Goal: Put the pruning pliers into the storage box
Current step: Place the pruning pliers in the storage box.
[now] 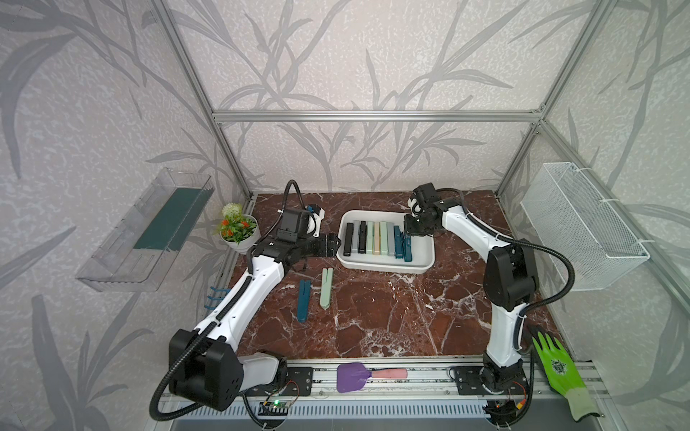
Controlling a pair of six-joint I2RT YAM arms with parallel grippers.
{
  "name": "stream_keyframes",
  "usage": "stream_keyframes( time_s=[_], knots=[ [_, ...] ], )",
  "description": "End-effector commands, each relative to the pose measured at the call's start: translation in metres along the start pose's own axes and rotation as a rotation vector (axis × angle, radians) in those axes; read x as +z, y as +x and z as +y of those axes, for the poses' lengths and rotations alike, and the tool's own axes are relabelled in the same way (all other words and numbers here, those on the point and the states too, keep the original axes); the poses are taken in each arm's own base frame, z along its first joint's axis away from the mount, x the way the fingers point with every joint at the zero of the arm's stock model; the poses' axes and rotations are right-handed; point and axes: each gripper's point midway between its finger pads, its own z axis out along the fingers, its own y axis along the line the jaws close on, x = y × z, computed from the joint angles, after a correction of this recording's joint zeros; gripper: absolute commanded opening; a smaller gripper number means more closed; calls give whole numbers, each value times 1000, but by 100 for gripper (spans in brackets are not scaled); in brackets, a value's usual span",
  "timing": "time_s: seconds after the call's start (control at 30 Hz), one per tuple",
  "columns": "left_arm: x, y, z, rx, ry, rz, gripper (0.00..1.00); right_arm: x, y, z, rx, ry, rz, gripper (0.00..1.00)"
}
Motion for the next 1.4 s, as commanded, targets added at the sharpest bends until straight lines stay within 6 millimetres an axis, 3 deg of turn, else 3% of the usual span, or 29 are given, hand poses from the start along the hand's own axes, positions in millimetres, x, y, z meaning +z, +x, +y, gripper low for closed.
stream_keyframes(
  time_s=[0.0,0.43,0.7,0.9,1.37],
  knots=[
    [2,1,2,26,-6,5,78,4,-4,-2,14,10,1,20],
    [4,3,4,26,-12,18,78,36,1,-8,57,8,34,19],
    [7,4,4,23,-8,23,78,21,-9,-9,30,34,-17,19],
    [5,4,4,25,-12,25,78,46,-3,-18,42,51,22,18],
    [6,7,6,25,-18,34,78,82,2,-31,72,75,53,18]
  ],
)
